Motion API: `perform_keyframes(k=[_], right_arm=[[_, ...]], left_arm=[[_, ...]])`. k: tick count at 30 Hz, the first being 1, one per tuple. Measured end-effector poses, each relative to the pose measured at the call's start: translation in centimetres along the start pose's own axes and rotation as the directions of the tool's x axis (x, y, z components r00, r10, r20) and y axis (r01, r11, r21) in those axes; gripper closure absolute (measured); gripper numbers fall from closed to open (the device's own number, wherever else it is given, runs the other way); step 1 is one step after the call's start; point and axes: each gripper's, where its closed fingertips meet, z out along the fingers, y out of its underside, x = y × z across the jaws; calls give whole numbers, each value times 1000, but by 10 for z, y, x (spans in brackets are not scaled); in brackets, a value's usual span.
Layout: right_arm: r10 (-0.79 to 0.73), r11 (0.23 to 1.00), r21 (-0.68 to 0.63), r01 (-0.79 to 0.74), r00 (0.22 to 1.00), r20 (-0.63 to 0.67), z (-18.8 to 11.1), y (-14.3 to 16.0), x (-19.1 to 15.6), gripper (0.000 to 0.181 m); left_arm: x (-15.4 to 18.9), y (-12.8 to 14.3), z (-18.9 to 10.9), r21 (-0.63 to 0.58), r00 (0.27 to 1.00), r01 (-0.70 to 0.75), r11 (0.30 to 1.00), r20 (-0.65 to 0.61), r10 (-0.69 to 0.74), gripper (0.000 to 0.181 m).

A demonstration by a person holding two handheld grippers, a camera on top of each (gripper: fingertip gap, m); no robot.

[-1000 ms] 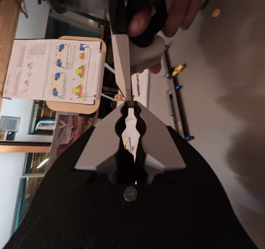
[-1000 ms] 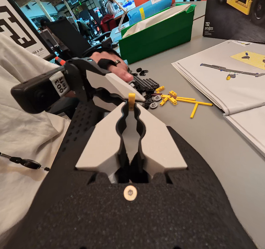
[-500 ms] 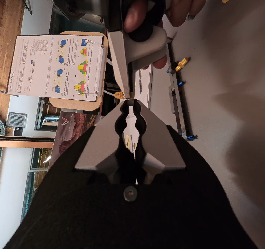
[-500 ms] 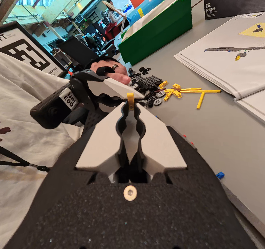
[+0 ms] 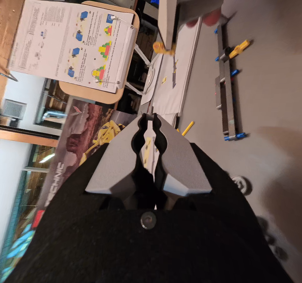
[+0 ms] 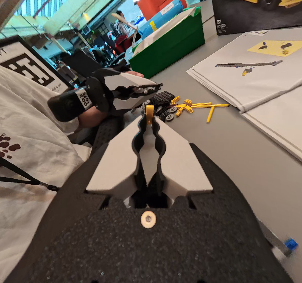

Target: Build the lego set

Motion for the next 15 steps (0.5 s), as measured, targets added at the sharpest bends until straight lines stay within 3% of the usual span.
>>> perform_keyframes(k=[2, 4, 7, 9, 15], right_arm=[[-62, 998, 11, 61, 998, 32, 7, -2, -12, 175], [-211, 978, -9, 211, 977, -23, 10, 2, -11, 175], [-524, 849, 32, 527, 848, -83, 10, -4, -18, 175], [-696, 716, -39, 697, 707, -123, 12, 3, -15, 175], [-794, 607, -98, 789, 596, -118, 18, 16, -14, 175]], left_arm=[[9, -13, 3, 28, 991, 105, 994, -84, -102, 176], [15, -24, 3, 60, 965, 217, 974, -161, -205, 176], [34, -29, 5, 29, 866, 404, 914, -335, -372, 176], [38, -27, 5, 28, 859, 404, 914, -356, -368, 176], [49, -35, -1, 47, 863, 360, 932, -396, -314, 176]])
